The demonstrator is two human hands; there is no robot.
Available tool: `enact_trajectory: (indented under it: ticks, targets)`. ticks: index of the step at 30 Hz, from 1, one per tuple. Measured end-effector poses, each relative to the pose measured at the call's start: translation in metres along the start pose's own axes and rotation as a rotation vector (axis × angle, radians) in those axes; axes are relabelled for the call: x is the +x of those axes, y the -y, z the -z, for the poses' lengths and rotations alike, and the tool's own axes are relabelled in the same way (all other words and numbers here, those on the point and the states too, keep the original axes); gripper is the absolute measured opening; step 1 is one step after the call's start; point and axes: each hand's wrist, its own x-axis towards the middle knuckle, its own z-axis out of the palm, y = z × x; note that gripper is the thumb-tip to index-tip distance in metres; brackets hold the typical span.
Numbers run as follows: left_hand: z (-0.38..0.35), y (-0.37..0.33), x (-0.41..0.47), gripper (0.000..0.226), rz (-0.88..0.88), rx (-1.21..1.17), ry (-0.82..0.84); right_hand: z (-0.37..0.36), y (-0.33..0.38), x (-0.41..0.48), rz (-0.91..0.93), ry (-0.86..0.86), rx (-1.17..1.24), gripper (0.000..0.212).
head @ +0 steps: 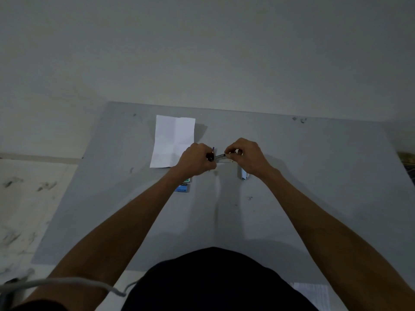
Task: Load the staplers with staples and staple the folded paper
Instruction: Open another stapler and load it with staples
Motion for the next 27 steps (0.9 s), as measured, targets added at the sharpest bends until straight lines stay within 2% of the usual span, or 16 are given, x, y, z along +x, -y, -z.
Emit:
enact_trajectory:
  ticks: [16, 27]
  targets:
    - [0.007, -0.007, -0.003, 0.026, -0.032, 0.004, 0.015, 0.0, -0.007, -0.001, -0.009, -0.035, 0.161, 0.012]
    - [0.01, -0.011, 0.002, 0.018, -0.075, 0.029, 0.015, -0.001, -0.004, 0.0, 0.018, -0.078, 0.2, 0.013]
